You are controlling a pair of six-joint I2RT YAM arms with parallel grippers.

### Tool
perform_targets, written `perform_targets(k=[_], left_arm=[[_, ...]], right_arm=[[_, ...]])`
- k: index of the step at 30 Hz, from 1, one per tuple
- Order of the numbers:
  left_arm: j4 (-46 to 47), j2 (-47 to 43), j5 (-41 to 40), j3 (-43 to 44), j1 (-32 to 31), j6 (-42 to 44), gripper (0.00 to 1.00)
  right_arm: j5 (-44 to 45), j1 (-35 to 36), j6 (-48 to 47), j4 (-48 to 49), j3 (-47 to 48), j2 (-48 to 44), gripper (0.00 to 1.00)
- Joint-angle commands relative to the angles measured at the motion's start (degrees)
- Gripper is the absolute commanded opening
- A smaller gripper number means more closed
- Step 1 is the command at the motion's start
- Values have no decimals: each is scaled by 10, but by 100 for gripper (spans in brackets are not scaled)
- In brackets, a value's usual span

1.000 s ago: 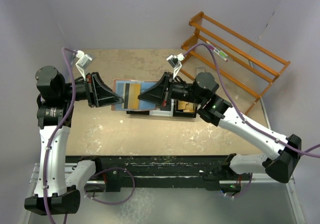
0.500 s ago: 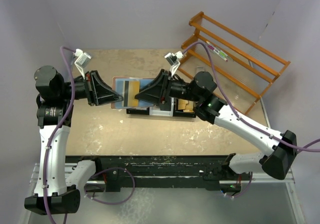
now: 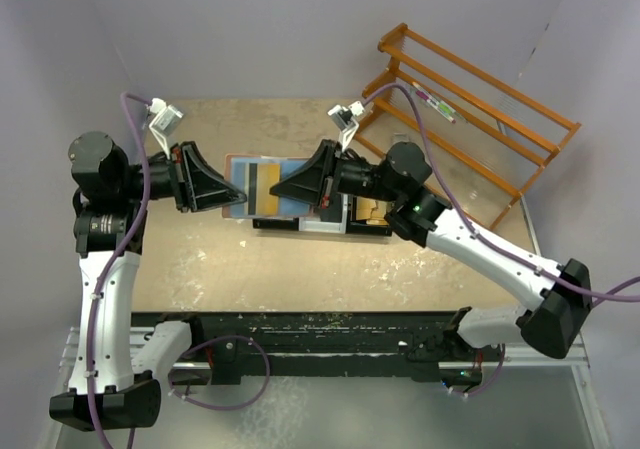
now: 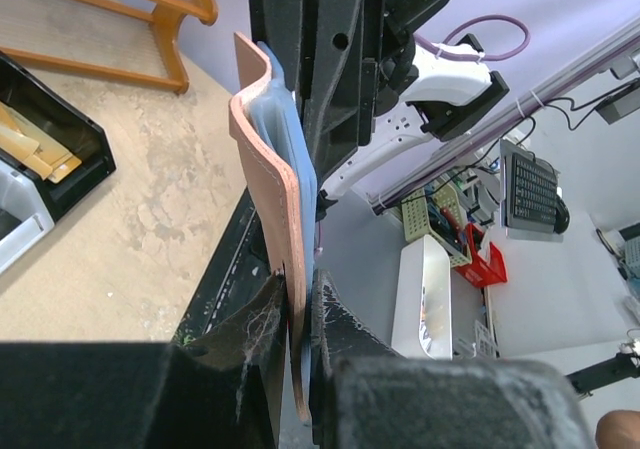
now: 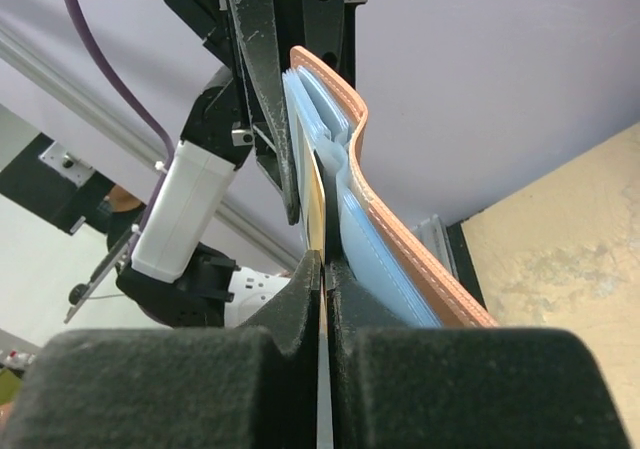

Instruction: Take the credit cards out of the card holder

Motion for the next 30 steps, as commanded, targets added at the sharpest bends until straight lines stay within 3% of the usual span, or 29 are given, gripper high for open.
perform_targets(k=[1,6,10,17,30], left_arm=[[-54,-2,28,17,-10,69,0],[-317,49,-23,84,-10,317,0],[-389,71,-58,104,-10,395,0],[-412,66,-95,104,-9,448,0],[-445,63,-105,117,-9,478,0]], right_arm=[[40,-22,-53,-96,-16,-43,0],[55,-99,-104,-237,-40,-110,0],[81,-165,-153,-369,-49,-141,0],[138,-246,-204,-476,-73,-121,0],[306,-285,-221,-500,-65,27,0]])
